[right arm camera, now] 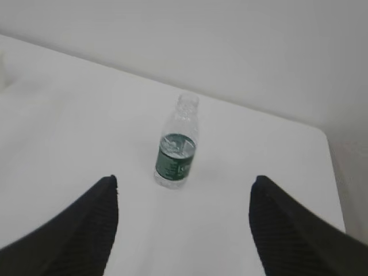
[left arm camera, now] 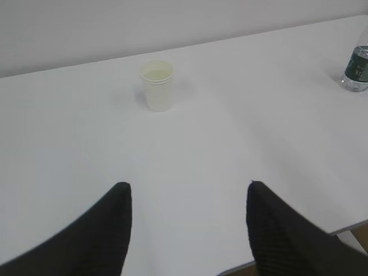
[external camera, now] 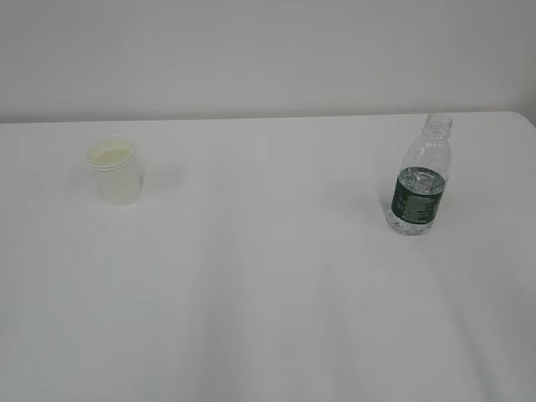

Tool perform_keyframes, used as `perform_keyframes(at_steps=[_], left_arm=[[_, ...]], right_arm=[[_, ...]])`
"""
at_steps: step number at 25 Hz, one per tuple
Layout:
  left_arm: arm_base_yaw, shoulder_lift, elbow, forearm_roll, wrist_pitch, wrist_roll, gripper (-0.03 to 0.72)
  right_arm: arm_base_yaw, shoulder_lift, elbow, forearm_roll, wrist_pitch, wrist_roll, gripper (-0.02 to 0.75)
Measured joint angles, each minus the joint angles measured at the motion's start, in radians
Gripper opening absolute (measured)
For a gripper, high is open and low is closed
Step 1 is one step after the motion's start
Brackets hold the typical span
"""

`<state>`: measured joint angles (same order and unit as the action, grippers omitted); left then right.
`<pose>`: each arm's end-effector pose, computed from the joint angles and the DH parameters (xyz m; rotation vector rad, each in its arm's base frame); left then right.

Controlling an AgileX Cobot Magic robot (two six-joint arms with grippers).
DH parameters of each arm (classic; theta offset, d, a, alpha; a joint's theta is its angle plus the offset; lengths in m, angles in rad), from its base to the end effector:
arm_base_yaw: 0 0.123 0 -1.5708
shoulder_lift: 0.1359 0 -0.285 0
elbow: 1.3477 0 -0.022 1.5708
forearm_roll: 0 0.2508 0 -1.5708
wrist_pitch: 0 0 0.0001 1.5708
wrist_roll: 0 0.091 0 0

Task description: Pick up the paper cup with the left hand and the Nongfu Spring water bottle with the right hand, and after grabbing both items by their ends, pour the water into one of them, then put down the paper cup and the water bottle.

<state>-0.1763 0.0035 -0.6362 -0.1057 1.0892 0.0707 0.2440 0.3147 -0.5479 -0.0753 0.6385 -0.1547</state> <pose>-0.0248 -0.0042 0.3119 0.2538 1.9243 -0.1936 0.0601 0.0107 0.3186 -0.3996 1.8445 -0.0226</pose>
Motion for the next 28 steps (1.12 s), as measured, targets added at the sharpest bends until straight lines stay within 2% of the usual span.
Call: perform_keyframes(at_steps=[12, 18, 28], left_arm=[[0.0, 0.0, 0.0, -0.007, 0.0, 0.0, 0.45], [0.0, 0.0, 0.0, -0.008, 0.002, 0.0, 0.45], [0.0, 0.0, 0.011, -0.008, 0.022, 0.0, 0.435]], right_arm=[[0.0, -0.216, -0.015, -0.113, 0.278, 0.13, 0.539], [0.0, -0.293, -0.019, -0.132, 0.409, 0.155, 0.539], [0.0, -0.332, -0.003, -0.139, 0.523, 0.191, 0.538]])
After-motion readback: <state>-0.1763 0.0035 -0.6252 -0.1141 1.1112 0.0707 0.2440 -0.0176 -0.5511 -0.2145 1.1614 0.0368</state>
